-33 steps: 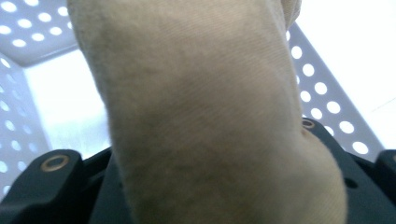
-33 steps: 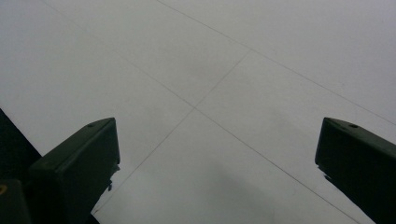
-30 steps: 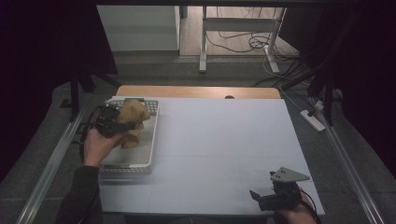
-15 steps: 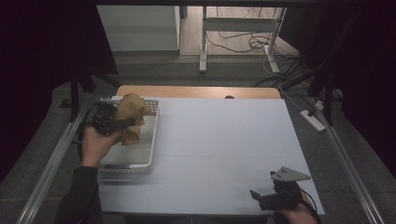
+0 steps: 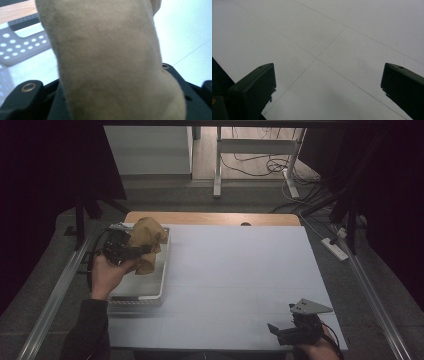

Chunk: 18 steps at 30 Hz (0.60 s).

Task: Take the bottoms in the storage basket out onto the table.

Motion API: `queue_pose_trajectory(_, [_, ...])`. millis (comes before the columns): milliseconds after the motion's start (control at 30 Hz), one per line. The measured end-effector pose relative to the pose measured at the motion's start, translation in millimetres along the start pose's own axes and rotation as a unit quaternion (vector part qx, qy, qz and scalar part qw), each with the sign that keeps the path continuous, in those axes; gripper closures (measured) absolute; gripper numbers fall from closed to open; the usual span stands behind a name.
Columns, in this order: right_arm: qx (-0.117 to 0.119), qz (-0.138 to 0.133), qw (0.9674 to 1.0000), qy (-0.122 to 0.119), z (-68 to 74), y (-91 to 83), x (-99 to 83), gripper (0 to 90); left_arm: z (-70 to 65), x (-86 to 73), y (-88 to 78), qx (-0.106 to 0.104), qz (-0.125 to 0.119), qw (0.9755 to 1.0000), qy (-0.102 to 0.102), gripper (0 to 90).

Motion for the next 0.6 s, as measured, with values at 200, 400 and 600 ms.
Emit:
queue_pose_trajectory(200, [0.001,0.0,1.0,0.0,0.0,0.0,0.0,0.3,-11.0,4.1,3.2,-0.008,0.002,0.9999,0.014,61.7])
queue_pose_trajectory(400, [0.002,0.0,1.0,0.002,-0.3,0.2,-0.1,0.3,-22.7,8.4,6.3,-0.018,0.001,0.9995,0.025,61.6])
queue_pose_trajectory(600, [0.002,0.001,1.0,0.003,-0.3,0.4,-0.1,0.4,-34.0,12.4,10.7,-0.024,0.004,0.999,0.037,61.6])
Point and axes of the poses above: each handheld gripper's, and its own axes: y roughly forward along the jaws, x roughly out of its top, z roughly to its left, the point moved 3 cm from there along y, roughly forward along the jaws, and after that the axes turned 6 degrees about -z, right-handed, at the moved point
